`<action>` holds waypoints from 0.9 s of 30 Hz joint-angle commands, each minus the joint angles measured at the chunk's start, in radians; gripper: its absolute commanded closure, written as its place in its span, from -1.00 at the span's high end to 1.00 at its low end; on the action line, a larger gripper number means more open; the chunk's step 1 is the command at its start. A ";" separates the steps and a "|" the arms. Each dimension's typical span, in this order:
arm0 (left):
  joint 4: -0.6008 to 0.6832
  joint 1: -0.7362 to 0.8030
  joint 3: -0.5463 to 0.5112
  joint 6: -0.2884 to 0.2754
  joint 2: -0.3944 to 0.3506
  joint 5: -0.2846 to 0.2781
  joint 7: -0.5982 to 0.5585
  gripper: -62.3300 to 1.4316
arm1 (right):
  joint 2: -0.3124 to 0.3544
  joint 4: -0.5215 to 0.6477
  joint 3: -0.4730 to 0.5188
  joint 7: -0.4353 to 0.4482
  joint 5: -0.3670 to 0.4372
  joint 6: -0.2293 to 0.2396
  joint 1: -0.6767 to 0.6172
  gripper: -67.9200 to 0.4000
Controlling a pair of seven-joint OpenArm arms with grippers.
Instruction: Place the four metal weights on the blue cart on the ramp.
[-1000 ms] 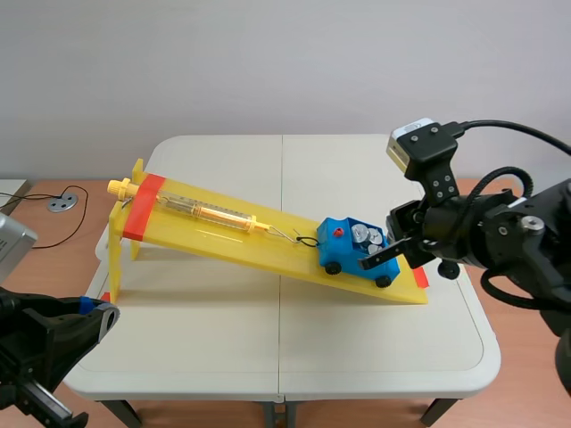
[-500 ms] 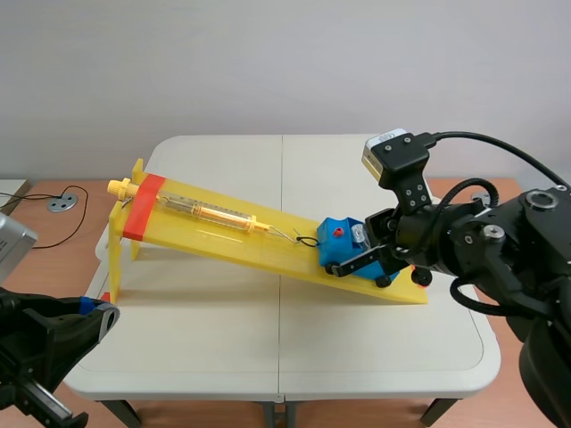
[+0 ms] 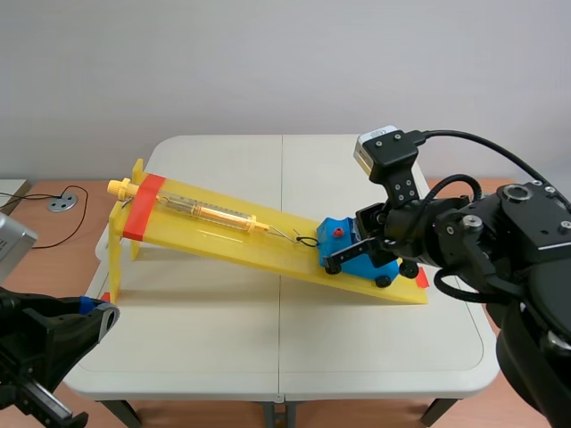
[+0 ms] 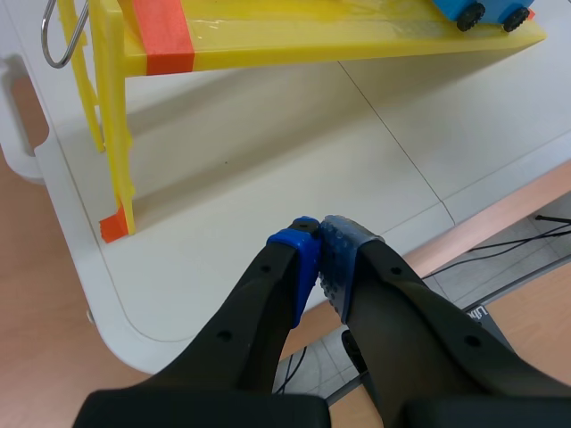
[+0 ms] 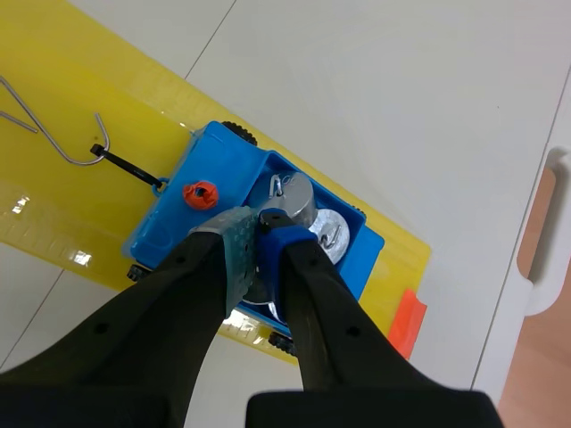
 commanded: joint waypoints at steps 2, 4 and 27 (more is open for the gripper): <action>0.071 -0.020 -0.016 -0.026 0.008 -0.070 -0.084 -0.84 | 0.000 0.069 -0.001 0.156 0.003 -0.030 0.116 -0.96; 0.071 -0.020 -0.016 -0.026 0.008 -0.070 -0.084 -0.84 | 0.000 0.069 -0.001 0.150 0.003 -0.030 0.116 -0.96; 0.072 -0.021 -0.016 -0.049 0.008 -0.070 -0.080 -0.84 | 0.107 0.276 0.105 0.039 0.180 -0.011 0.003 -0.97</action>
